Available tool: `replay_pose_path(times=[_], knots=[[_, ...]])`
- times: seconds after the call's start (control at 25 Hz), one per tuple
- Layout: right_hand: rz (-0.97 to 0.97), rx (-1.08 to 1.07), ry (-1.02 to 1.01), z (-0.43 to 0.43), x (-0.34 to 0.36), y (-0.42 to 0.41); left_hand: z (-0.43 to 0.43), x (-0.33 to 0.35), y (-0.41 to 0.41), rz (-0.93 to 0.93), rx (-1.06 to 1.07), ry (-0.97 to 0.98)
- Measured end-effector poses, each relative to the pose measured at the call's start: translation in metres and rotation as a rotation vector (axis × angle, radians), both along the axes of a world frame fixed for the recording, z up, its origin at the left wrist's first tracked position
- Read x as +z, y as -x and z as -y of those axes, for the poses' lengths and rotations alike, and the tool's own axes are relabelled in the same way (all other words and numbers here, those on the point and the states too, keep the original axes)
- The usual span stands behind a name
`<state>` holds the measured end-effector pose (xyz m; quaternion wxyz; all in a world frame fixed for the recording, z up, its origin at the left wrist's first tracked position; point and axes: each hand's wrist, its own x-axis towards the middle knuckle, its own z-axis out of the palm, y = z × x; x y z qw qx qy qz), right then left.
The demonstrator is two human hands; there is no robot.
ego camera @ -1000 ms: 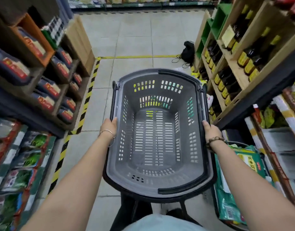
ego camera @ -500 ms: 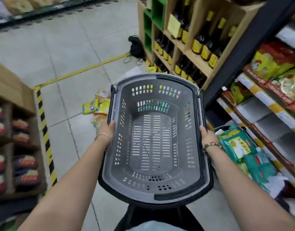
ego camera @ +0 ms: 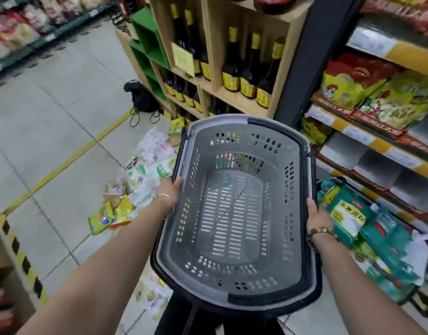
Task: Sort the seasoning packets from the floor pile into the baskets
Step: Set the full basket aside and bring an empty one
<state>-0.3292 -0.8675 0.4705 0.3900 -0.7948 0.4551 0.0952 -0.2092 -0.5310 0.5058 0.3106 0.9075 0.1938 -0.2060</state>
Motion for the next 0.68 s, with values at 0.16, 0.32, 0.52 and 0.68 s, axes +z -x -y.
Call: replay_pose_path(times=[0.16, 0.32, 0.52, 0.68], knots=[[-0.049, -0.127, 0.015, 0.001, -0.032, 0.005, 0.019, -0.039, -0.038, -0.112, -0.127, -0.007], [-0.174, -0.239, -0.005, -0.009, -0.102, 0.01, 0.028, -0.113, -0.062, -0.191, -0.205, -0.039], [-0.292, -0.315, -0.058, -0.018, -0.208, 0.008, 0.029, -0.225, -0.078, -0.232, -0.226, -0.06], [-0.313, -0.398, -0.05, -0.019, -0.292, 0.021, 0.034, -0.321, -0.08, -0.236, -0.268, -0.096]])
